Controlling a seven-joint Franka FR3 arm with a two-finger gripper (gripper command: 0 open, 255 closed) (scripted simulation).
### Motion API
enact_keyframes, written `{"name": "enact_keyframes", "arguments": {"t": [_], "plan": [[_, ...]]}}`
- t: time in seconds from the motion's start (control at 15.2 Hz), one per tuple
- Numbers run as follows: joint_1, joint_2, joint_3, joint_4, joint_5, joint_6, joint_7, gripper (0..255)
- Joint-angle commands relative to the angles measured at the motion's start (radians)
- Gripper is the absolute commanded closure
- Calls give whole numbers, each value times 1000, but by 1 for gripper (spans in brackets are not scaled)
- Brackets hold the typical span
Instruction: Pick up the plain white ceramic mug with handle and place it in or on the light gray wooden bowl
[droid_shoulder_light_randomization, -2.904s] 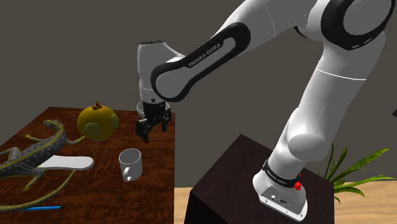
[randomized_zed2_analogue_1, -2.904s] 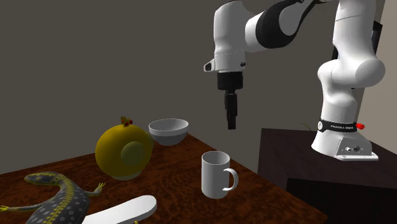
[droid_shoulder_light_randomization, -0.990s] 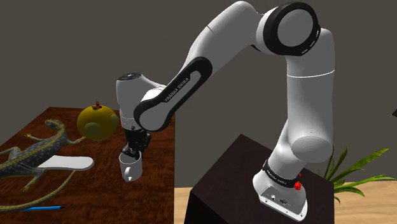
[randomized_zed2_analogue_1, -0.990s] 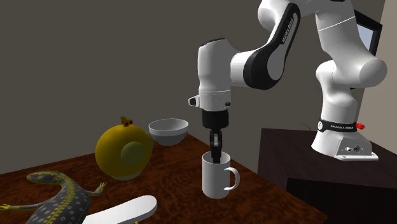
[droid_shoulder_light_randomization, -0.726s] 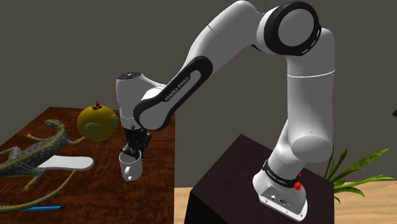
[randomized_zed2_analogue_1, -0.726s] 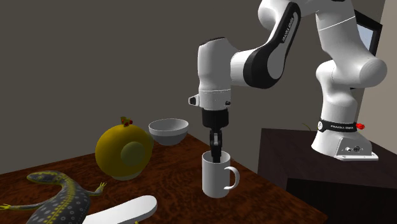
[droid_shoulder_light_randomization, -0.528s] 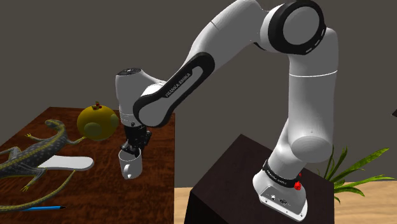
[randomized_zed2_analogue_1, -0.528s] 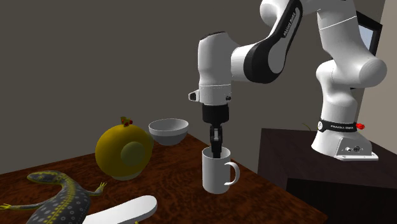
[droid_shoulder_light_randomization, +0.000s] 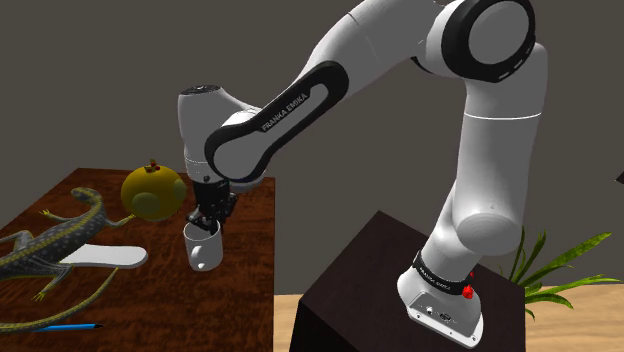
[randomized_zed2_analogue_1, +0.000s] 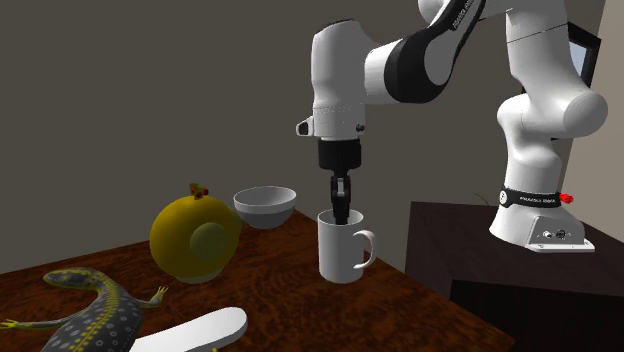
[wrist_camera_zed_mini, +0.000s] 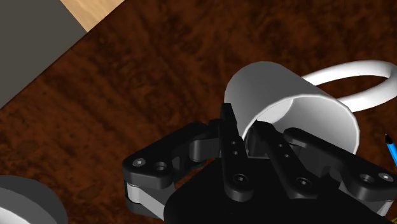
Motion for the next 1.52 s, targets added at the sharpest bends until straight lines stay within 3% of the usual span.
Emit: {"name": "enact_keyframes", "arguments": {"t": [0.0, 1.19, 1.45], "plan": [[-4, -17, 4, 8, 10, -24, -7, 255], [-23, -143, 24, 96, 77, -227, -46, 255], [-74, -126, -13, 131, 72, -248, -132, 255]]}}
